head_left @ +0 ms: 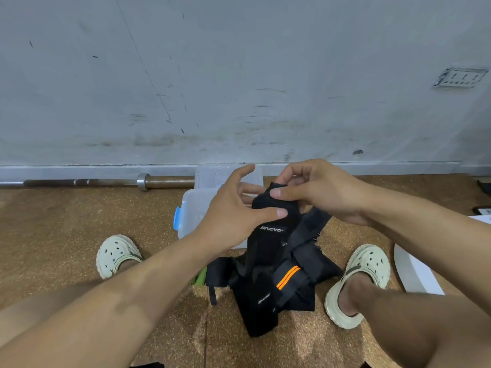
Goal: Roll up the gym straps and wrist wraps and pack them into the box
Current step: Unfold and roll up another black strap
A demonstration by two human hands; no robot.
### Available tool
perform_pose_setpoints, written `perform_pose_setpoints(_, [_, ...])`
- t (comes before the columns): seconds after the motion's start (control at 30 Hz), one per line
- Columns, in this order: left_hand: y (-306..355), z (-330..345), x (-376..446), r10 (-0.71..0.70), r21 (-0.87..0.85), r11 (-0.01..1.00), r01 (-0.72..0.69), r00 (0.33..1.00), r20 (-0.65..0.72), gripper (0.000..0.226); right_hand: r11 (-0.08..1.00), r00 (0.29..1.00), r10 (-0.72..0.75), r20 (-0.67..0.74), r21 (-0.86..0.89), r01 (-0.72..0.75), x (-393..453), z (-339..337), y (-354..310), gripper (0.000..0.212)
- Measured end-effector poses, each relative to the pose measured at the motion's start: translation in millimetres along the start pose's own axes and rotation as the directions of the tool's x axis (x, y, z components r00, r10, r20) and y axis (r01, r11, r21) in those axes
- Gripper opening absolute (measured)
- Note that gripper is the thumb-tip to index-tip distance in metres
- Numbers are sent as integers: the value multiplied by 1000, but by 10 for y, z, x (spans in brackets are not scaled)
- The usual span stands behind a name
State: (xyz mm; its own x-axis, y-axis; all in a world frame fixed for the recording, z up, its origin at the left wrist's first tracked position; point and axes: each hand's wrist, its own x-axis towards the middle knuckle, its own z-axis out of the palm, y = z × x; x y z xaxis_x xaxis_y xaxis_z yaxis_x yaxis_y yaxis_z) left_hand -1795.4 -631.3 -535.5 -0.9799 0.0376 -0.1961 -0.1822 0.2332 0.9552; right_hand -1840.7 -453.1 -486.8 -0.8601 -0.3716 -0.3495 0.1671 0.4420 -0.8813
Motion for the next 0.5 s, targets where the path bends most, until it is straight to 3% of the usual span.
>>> perform_pose_setpoints(0.1, [-43,66,-69,51,6,999,-51,996,-79,83,948,991,131,11,292,-128,11,-17,-3,16])
perform_pose_setpoints(0.2, [-40,148,-179,110,-24,994,-111,994,-28,73,790,981,178,75,584,-188,1,-39,-35,18])
perform_pose_setpoints(0.27, [-21,175,-196,144,-87,986,-145,989,-21,56,700,979,168,114,686,-200,-16,-28,-53,22])
perform_pose_setpoints(0.37, [21,133,-155,165,-96,981,-168,985,-46,37,731,986,125,110,662,-166,-26,13,-68,23])
perform_pose_setpoints(0.5, [43,32,-81,87,-186,978,-97,994,-60,41,936,998,50,-23,350,-39,-25,-6,-53,42])
